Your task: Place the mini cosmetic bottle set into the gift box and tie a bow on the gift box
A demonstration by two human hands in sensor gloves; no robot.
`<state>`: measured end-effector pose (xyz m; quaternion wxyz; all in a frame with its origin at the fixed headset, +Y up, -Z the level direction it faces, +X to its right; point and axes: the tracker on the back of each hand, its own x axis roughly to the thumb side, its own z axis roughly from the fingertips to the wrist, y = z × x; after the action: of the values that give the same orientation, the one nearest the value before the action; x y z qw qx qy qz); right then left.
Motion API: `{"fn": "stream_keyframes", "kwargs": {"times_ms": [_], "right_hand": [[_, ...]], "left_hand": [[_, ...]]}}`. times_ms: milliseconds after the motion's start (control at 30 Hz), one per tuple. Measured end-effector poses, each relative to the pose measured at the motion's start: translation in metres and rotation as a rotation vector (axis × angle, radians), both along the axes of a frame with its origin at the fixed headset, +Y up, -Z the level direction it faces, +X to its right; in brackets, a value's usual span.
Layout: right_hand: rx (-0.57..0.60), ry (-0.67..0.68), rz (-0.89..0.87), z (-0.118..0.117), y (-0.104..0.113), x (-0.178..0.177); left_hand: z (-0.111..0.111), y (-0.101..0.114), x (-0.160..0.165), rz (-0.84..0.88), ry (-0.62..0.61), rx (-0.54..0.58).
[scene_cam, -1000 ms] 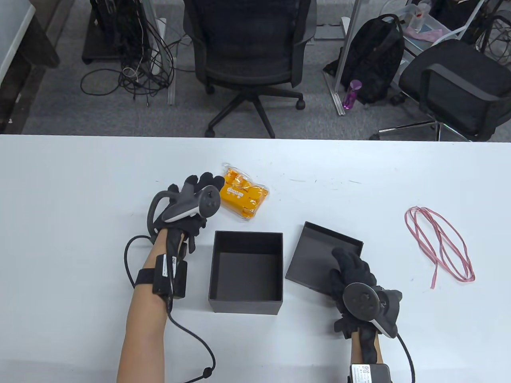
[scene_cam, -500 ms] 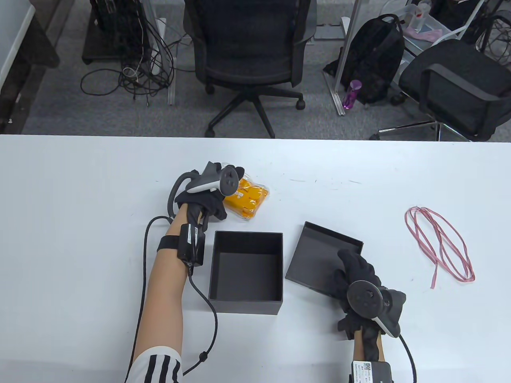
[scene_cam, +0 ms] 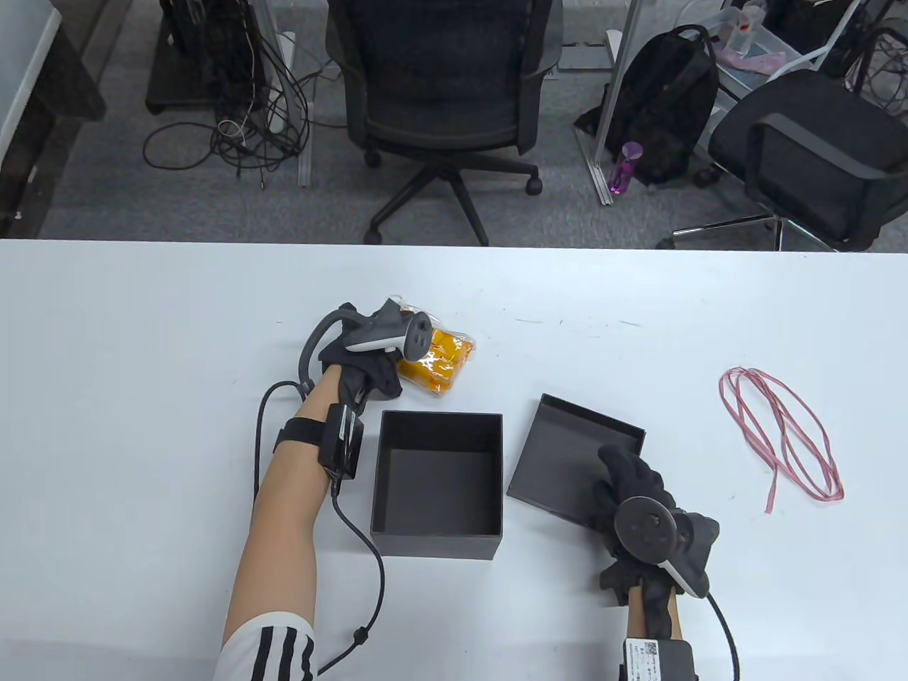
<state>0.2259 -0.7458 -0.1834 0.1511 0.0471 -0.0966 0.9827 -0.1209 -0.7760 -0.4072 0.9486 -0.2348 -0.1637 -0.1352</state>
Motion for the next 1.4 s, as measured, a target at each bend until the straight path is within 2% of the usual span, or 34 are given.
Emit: {"fn": "stream_keyframes", "kwargs": {"times_ms": [100,300,633,733,800,867,900,1033,1133,1267,1400], "right_hand": [[-0.007,-0.003,-0.015,0.000,-0.001,0.001],[-0.013,-0.002,-0.026,0.001,-0.001,0.001],[-0.021,-0.001,-0.036,0.000,-0.001,0.002],[-0.024,-0.001,-0.054,0.000,-0.001,0.003],[-0.021,-0.004,-0.067,0.000,-0.001,0.004],[-0.016,-0.007,-0.089,0.000,-0.001,0.004],[-0.014,-0.005,-0.096,0.000,-0.001,0.004],[0.002,0.012,-0.095,-0.001,0.001,0.000],[0.001,0.020,-0.086,-0.001,0.000,-0.003],[0.013,0.044,-0.098,0.000,0.002,-0.010],[0.013,0.074,-0.083,0.000,0.001,-0.018]], "left_hand": [[0.005,0.001,0.001,-0.009,-0.024,0.093],[0.014,-0.002,0.003,-0.005,-0.088,0.194],[0.020,-0.005,-0.002,0.073,-0.114,0.279],[0.020,-0.004,-0.013,0.173,-0.081,0.317],[0.018,0.000,-0.024,0.304,-0.014,0.324],[0.017,0.008,-0.041,0.554,0.122,0.310],[0.018,0.011,-0.045,0.620,0.162,0.322],[0.033,0.046,-0.062,0.919,0.297,0.437],[0.052,0.072,-0.066,1.029,0.321,0.480],[0.095,0.118,-0.067,1.156,0.287,0.513],[0.135,0.148,-0.063,1.267,0.290,0.403]]}}
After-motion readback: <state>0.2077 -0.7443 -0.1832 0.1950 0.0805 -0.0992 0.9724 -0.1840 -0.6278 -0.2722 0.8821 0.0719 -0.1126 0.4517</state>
